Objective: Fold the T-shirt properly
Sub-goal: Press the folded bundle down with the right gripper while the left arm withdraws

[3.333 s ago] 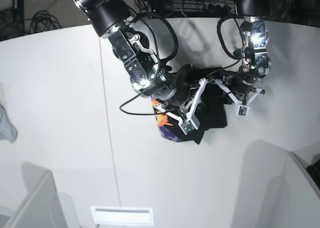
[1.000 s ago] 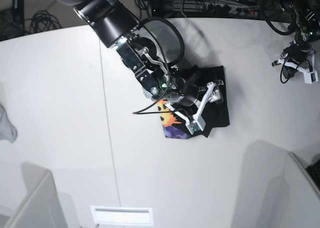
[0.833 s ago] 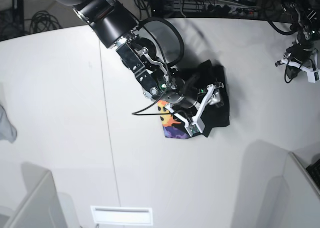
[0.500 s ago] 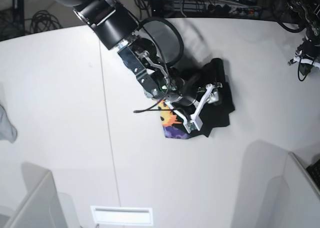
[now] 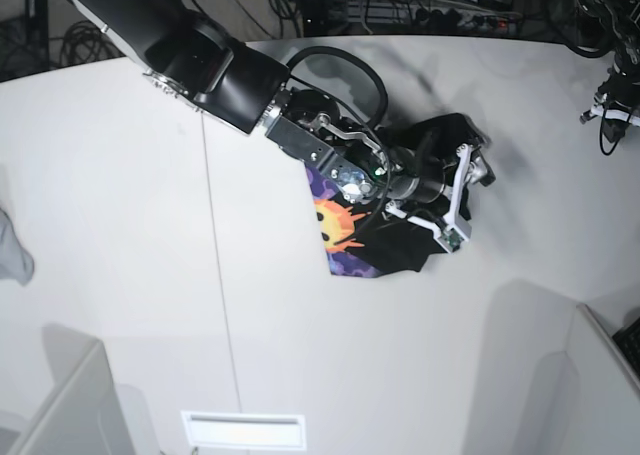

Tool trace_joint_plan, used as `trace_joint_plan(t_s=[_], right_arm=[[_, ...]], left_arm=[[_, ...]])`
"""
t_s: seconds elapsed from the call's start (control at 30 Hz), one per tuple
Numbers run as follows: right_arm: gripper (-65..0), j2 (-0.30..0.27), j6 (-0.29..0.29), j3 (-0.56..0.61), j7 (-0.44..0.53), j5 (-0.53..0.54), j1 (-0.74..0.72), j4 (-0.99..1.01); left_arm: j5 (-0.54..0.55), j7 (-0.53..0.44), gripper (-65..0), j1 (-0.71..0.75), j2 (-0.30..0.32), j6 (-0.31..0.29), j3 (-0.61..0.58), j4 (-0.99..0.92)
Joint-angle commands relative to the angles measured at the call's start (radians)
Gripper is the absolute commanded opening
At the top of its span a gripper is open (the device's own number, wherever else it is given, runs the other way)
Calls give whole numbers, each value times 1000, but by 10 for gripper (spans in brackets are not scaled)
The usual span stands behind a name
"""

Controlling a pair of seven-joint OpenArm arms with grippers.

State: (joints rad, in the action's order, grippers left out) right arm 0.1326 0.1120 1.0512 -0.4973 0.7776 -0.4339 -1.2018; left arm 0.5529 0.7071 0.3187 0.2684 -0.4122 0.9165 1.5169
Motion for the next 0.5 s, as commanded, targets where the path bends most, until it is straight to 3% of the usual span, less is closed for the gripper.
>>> trace_joint_plan(t_s=[0.0,0.17,0.27,0.3,0.33,0.4,0.47], right_arm=[[-185,17,-15,7,22,7,-27,-39],[-182,8,-44,5,19,4,-49,-161],[-197,-50,-10,5,19,3,-56,-257],[-249,-73,12,5,19,3,-58,-293],[-353,-104,35,4,19,3,-58,-323],[-650,-143,90,-21,19,3,-52,-362],[-650,-164,165,-70,19,4,-13,-378]], left_arm=[[14,-22,-650,0,18,-1,6,20],[14,-22,-650,0,18,-1,2,20],[14,-22,-650,0,18,-1,6,20],[14,-22,-650,1,18,-1,8,20],[14,-22,-650,1,18,-1,8,18],[14,-22,-650,3,18,-1,8,18],[14,-22,-650,3,18,-1,8,18]])
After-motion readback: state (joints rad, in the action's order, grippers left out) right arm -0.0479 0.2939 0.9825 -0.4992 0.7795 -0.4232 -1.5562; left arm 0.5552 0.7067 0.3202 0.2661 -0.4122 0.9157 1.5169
